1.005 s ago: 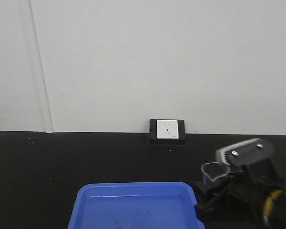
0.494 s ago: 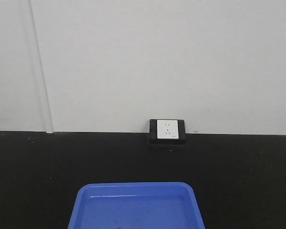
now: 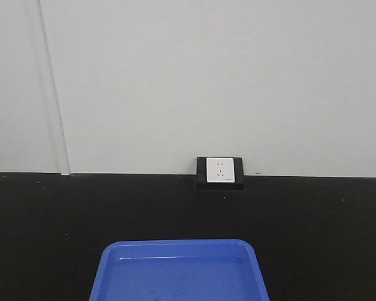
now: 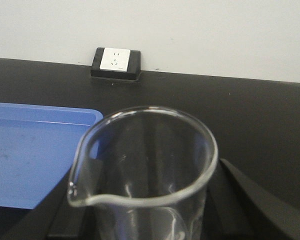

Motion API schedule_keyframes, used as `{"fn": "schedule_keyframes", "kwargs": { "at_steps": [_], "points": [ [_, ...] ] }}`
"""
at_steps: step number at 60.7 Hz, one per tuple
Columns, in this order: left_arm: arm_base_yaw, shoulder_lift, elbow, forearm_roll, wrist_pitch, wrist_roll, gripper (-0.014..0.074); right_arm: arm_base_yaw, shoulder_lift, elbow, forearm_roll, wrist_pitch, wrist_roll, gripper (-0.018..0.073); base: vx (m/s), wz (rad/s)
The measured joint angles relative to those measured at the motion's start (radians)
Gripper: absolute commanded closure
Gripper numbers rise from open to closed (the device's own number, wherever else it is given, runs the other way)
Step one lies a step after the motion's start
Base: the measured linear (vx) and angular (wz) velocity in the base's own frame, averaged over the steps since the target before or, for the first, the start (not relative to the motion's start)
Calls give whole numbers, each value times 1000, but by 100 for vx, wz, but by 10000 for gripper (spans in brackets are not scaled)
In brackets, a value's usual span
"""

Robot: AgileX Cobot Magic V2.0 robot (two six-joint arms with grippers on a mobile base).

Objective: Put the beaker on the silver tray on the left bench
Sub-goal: 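Hold the beaker in the right gripper while driving to the other bench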

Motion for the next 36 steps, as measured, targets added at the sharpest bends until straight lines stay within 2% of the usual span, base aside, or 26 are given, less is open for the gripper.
{"fn": "schedule_keyframes", "kwargs": {
  "at_steps": [36],
  "points": [
    [0, 0, 0, 0, 0, 0, 595, 0, 0, 0, 8, 2, 0, 571, 0, 0]
  ]
}}
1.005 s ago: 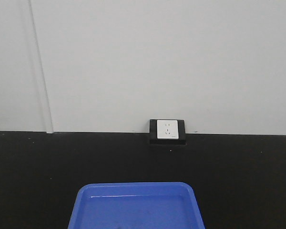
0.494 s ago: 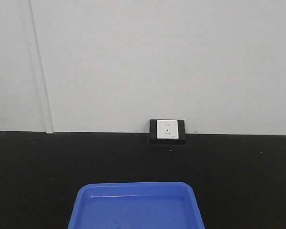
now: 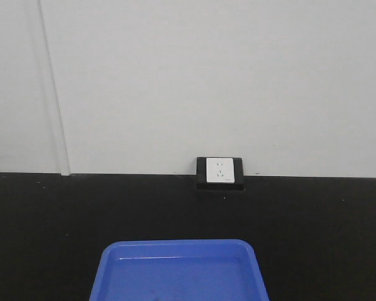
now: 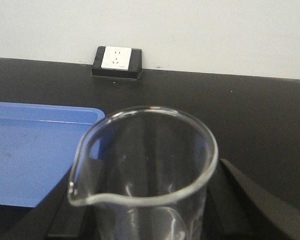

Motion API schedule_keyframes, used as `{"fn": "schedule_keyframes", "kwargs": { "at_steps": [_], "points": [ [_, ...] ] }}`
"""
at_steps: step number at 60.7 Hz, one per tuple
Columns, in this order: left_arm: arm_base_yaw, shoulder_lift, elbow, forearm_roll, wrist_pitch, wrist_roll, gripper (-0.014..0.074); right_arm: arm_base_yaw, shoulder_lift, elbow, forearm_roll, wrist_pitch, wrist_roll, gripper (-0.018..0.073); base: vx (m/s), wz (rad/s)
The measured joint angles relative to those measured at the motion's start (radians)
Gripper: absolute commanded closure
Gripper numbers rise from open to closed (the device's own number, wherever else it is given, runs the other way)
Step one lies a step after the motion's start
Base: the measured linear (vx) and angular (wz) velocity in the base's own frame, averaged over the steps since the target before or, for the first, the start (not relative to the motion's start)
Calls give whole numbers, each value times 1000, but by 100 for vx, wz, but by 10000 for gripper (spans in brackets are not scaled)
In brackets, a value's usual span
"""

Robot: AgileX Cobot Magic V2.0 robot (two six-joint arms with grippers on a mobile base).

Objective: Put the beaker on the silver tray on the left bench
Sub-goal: 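Hold the beaker in the right gripper while driving to the other bench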

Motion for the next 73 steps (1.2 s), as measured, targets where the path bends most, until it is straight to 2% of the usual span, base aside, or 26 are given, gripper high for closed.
{"fn": "schedule_keyframes", "kwargs": {
  "at_steps": [18, 53, 73],
  "points": [
    [0, 0, 0, 0, 0, 0, 595, 0, 0, 0, 0, 0, 0, 571, -3, -10],
    [0, 0, 0, 0, 0, 0, 595, 0, 0, 0, 0, 11, 0, 571, -15, -31],
    [0, 0, 0, 0, 0, 0, 595, 0, 0, 0, 0, 12, 0, 571, -23, -2]
  ]
}}
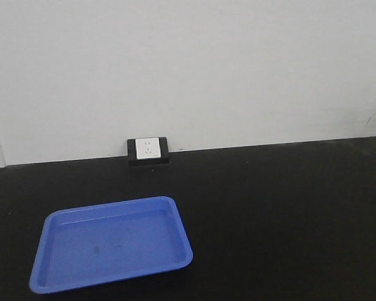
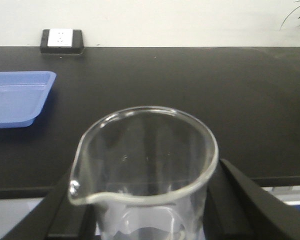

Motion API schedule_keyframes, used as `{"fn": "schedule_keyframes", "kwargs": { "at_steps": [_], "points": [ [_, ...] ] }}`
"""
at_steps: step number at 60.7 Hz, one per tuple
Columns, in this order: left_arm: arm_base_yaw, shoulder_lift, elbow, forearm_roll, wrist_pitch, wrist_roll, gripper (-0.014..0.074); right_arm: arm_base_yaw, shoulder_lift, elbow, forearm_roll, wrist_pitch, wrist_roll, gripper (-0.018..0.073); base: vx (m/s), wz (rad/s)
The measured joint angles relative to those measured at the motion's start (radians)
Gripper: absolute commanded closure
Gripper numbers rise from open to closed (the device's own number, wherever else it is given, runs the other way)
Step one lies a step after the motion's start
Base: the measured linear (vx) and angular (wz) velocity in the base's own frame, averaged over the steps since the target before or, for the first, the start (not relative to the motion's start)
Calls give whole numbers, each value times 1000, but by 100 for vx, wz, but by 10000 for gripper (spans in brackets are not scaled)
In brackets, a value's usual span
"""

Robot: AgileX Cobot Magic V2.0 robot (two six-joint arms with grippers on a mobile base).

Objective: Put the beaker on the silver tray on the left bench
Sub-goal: 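Hold the beaker in the right gripper while driving to the other bench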

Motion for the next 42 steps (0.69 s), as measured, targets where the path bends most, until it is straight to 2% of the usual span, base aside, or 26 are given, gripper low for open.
{"fn": "schedule_keyframes", "kwargs": {
  "at_steps": [42],
  "points": [
    [0, 0, 0, 0, 0, 0, 595, 0, 0, 0, 2, 0, 0, 571, -31, 28]
  ]
}}
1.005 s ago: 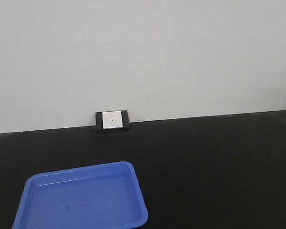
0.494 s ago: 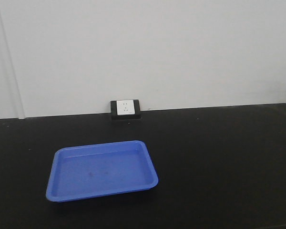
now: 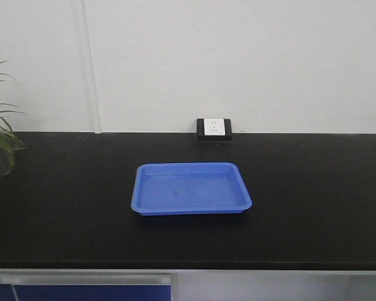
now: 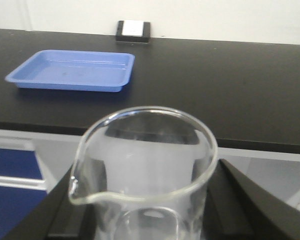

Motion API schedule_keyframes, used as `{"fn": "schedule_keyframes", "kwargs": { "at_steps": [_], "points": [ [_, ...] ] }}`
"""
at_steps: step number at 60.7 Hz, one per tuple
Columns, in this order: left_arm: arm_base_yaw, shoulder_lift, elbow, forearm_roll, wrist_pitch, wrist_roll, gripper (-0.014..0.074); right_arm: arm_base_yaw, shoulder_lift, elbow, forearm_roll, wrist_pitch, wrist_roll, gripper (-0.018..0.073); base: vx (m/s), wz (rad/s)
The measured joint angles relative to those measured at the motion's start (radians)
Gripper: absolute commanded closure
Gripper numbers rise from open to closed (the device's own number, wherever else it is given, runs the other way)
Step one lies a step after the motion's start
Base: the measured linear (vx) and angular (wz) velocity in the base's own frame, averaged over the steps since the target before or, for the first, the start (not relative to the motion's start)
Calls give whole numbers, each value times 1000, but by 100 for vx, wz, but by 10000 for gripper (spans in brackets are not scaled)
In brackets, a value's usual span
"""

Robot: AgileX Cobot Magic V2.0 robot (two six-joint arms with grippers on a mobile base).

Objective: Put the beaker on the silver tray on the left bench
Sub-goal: 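Hold the beaker in the right gripper while driving to the other bench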

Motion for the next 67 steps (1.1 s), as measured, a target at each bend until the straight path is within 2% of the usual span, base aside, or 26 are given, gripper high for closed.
{"fn": "schedule_keyframes", "kwargs": {
  "at_steps": [34, 67],
  "points": [
    [0, 0, 0, 0, 0, 0, 595, 0, 0, 0, 0, 0, 0, 571, -28, 36],
    [0, 0, 0, 0, 0, 0, 595, 0, 0, 0, 0, 4, 0, 571, -24, 62]
  ]
}}
